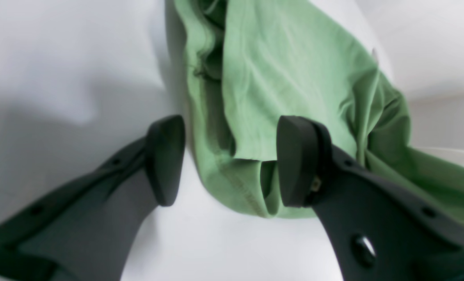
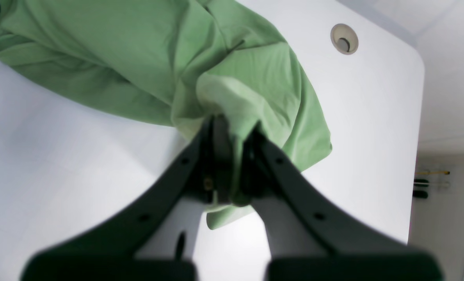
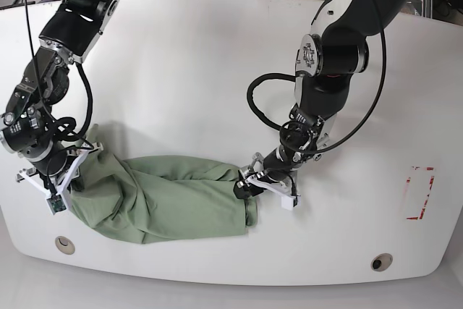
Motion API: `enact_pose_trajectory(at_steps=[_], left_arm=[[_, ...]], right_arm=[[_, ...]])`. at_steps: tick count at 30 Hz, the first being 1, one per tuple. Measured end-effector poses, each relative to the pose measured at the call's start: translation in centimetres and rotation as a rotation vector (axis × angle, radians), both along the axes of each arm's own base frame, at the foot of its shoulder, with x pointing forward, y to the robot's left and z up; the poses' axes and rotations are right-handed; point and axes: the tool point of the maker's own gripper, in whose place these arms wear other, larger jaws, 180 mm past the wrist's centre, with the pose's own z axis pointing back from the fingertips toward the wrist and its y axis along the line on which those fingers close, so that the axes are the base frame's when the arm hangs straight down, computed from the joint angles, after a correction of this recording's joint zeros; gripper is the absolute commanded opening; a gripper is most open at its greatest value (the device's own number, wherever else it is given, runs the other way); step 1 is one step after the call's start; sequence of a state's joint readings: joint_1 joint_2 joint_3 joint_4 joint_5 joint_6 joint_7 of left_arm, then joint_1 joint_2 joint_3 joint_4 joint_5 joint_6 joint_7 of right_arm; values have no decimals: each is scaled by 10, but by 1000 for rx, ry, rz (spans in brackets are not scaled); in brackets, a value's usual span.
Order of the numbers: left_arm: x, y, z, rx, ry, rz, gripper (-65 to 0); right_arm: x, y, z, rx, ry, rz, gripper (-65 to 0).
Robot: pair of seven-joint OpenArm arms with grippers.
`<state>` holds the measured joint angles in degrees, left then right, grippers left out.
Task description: Layout the t-shirt on the table in an organized manner, then fold the t-shirt properly
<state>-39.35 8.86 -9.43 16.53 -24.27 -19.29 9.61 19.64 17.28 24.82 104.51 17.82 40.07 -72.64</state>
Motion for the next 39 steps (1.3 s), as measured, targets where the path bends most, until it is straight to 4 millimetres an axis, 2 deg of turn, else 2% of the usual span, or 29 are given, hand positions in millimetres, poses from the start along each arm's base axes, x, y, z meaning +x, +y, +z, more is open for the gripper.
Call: enact_pose_trajectory(at_steps=[3,7,10,21,25,39], left_arm=[[0,0,0,-26,7,16,-344],[-1,0,-2,-27,18,17,-501],[-3,-1,-4,-12,26,1,-569],[-4,1,-5,-51,28,38,-587],[-7,-1,-7,-35,19,20,-650],[-19,-13,-9,-18,-10,-31,-650]], right_arm=[[0,1,-2,1,5,-7,-650],[0,5,-4,11,5,-3,-650],[0,5,-3,11,4,-2,-650],[1,6,-3,16,2,1,-650],[0,5,-3,13,4,-2,-650],[1,11,-6,29,5,3,-650]])
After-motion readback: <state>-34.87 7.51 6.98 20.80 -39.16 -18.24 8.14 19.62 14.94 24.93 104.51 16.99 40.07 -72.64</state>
